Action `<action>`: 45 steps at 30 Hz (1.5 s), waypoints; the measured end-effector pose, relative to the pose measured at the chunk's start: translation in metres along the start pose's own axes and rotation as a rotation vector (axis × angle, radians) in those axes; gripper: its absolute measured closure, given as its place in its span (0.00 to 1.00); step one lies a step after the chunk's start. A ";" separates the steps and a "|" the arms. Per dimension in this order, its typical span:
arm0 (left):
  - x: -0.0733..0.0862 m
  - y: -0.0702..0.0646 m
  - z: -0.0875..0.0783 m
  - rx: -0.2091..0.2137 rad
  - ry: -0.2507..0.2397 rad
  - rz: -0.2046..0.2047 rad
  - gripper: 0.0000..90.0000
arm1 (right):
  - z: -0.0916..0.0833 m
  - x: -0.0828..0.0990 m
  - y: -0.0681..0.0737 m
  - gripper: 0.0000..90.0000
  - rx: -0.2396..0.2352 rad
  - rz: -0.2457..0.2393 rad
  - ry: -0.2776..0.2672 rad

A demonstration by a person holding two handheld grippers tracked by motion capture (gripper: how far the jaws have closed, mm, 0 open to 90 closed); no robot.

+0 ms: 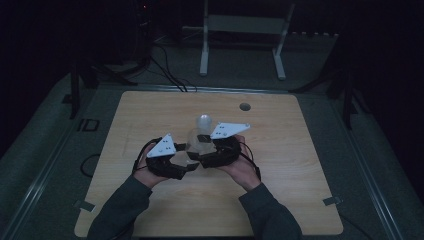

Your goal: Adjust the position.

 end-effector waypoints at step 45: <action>-0.004 -0.014 0.005 0.162 -0.075 -0.086 0.45 | -0.016 -0.018 0.004 0.25 -0.079 0.054 -0.298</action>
Point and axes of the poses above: each handheld gripper's, and its own axes: z roughly forward along the jaws, x roughly out of its underside, y roughly to its left, the point moved 9 cm from there along z, roughly forward along the jaws, and after that the axes turned 13 degrees about -z, right-handed, at the moved point
